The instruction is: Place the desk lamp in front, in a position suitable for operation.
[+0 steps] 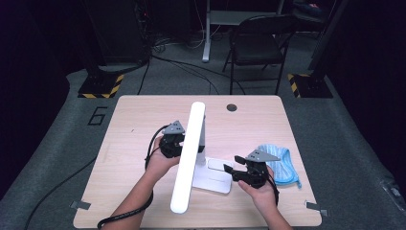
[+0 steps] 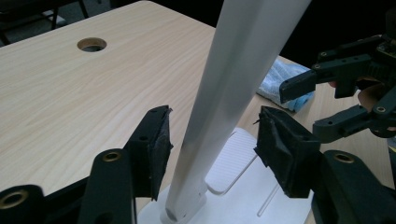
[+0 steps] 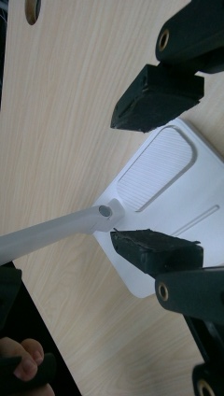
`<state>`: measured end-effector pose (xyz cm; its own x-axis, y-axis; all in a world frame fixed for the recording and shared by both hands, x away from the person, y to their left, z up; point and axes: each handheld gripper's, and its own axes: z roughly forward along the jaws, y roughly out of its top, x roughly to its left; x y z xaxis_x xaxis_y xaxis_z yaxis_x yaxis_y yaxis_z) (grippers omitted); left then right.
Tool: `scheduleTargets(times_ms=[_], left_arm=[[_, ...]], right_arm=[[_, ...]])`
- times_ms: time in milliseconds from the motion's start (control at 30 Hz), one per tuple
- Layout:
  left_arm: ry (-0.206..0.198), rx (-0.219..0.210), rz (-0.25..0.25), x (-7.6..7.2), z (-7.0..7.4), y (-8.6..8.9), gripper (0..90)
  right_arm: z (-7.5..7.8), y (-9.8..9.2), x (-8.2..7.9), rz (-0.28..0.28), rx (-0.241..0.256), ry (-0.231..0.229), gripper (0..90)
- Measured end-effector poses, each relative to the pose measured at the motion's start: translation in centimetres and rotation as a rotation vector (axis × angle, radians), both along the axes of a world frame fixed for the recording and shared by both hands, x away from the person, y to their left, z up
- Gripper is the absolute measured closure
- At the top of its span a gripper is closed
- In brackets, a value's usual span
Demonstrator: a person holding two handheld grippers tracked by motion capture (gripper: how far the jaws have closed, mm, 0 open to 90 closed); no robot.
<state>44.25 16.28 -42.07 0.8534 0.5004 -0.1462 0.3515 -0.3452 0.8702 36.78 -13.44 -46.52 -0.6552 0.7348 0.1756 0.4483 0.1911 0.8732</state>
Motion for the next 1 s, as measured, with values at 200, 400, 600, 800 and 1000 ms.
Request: scheduleTargets(times_ms=[200,400,600,800,1000], left_arm=[[-0.013,0.004,-0.006,0.5,0.9,-0.9,49.1],[-0.024,-0.013,-0.003,0.5,0.8,-1.0,57.7],[-0.035,-0.011,0.004,0.1,0.8,-0.7,59.5],[-0.041,-0.021,0.068,-0.2,0.7,0.9,62.3],[-0.016,-0.064,0.139,-0.5,0.4,3.1,67.1]], right_arm=[[-0.6,-1.0,-0.6,-0.008,0.014,0.022,38.3],[-1.5,-1.4,-0.9,-0.017,0.037,0.043,38.2],[-1.7,-1.2,-1.0,-0.022,0.030,0.044,37.7],[-2.9,-0.6,-1.3,-0.012,-0.004,0.077,37.4],[-3.3,-0.2,-1.4,-0.001,-0.022,0.085,37.3]])
